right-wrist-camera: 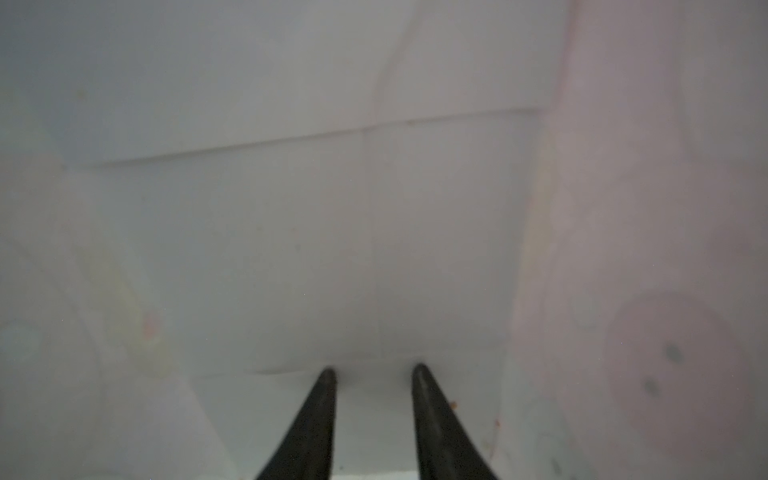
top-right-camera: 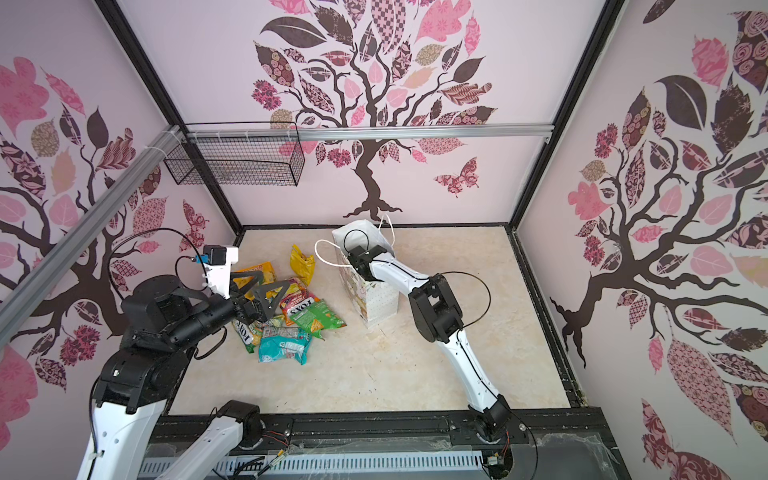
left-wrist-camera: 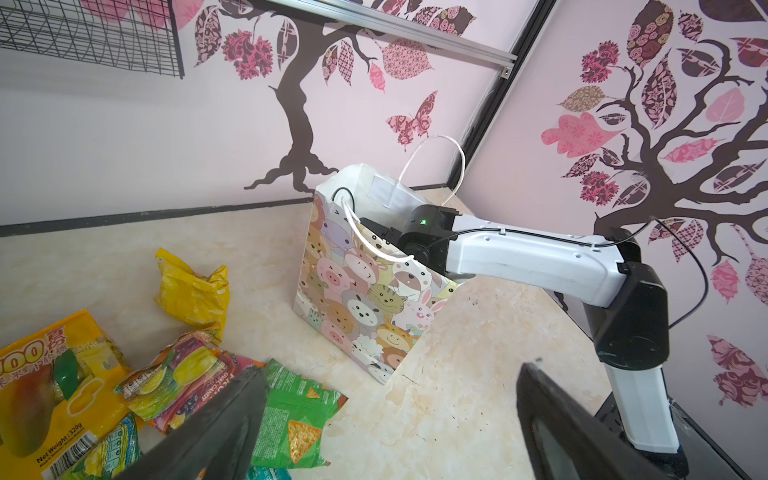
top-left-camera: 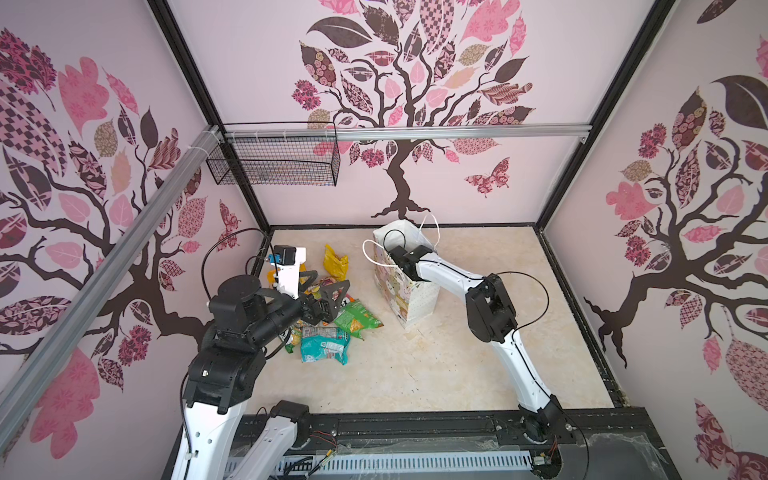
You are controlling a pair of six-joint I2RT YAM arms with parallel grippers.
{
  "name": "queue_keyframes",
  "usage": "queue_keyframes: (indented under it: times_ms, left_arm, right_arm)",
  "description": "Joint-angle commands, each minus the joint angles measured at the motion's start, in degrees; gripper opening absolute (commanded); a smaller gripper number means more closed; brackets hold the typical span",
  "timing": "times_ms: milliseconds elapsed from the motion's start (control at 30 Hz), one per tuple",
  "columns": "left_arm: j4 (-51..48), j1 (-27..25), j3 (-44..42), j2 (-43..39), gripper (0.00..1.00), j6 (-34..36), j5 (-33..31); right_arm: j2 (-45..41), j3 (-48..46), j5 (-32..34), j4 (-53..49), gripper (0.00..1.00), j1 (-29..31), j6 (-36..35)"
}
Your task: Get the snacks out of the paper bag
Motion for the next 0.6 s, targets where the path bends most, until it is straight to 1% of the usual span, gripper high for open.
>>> queue_keyframes:
  times_ms: [0,100,133,467,567]
  left_arm:
    - [1.7,-0.2,-1.8,0.2,0.95,-0.6,-0.2]
    - [1.9,-0.2,-1.9,0.3,0.95,-1.0,0.0]
    - [2.0,-0.2,-1.8,0.3,0.96,-1.0,0.0]
    - [2.4,-0.2,-2.3,0.3,0.96,-1.6,-0.7]
    - [2.6,-0.2,-2.3,0.5,0.96,-1.7,-0.6]
  right_arm:
    - [-1.6,3.0,1.9,-3.0,0.23,0.0,-0.3]
    - [-2.8,3.1,1.9,-3.5,0.05,0.0,-0.3]
    - [-3.3,5.1,1.9,-3.7,0.00,-0.1,-0.2]
    - [-7.4,6.7,3.4,-5.4,0.00,0.0,-0.1]
    - [-8.9,9.3,2.9,-6.1,0.00,0.0,0.0]
